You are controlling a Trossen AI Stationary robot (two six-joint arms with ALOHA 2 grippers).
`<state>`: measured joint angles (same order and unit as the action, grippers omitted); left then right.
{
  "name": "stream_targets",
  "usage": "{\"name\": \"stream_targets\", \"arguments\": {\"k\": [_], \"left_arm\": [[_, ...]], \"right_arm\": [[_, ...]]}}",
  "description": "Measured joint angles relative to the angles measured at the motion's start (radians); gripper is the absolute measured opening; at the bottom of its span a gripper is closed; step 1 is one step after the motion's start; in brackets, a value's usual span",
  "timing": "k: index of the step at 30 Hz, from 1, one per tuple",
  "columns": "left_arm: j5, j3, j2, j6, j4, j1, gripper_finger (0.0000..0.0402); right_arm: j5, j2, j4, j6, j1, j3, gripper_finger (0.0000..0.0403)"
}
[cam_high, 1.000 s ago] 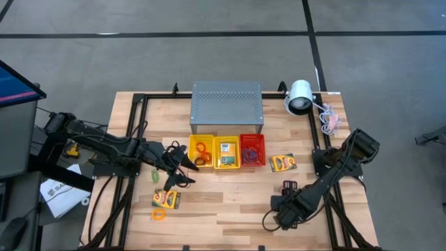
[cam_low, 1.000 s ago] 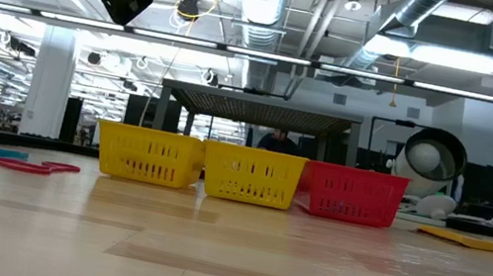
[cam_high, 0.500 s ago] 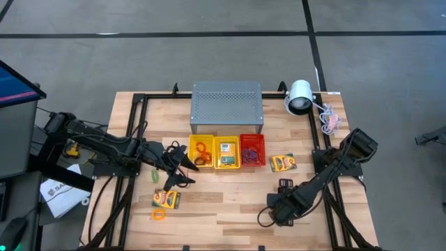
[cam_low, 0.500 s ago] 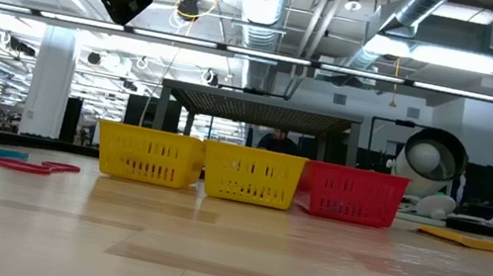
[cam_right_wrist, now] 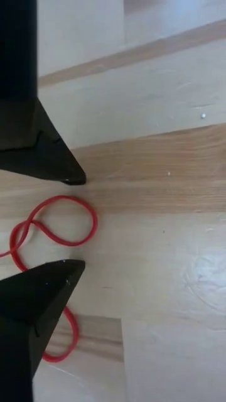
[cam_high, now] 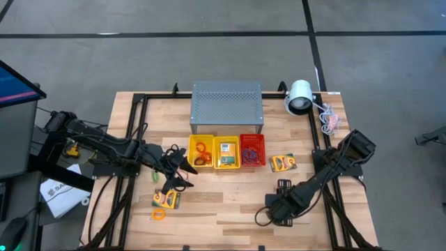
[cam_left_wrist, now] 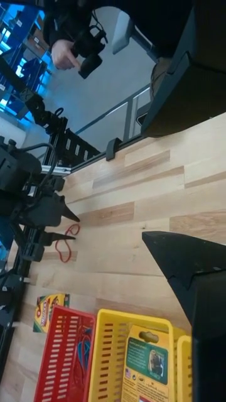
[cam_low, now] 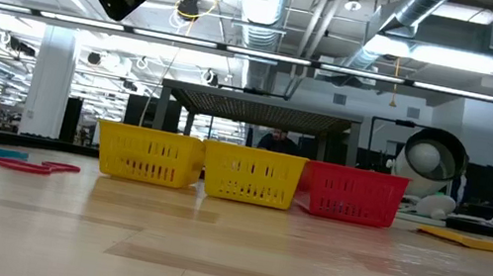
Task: Pick & Place Office Desk Supplies
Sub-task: Put the red rubber band into the red bin
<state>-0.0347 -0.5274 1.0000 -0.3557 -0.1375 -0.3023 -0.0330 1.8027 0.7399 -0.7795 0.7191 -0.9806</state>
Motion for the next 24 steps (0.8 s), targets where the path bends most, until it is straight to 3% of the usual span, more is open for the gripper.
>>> {"name": "stream_targets", "arguments": {"k": [12, 24], "left_arm": [[0.0, 0.0, 0.0, 0.0, 0.0, 0.0, 0.0254], [0.0, 0.0, 0.0, 0.0, 0.0, 0.0, 0.0254]], "right_arm": [[0.017, 0.002, -0.013, -0.006, -0.001, 0.001, 0.0012], [0.006, -0.055, -0.009, -0.005, -0.036, 0.011, 0.0001]]}}
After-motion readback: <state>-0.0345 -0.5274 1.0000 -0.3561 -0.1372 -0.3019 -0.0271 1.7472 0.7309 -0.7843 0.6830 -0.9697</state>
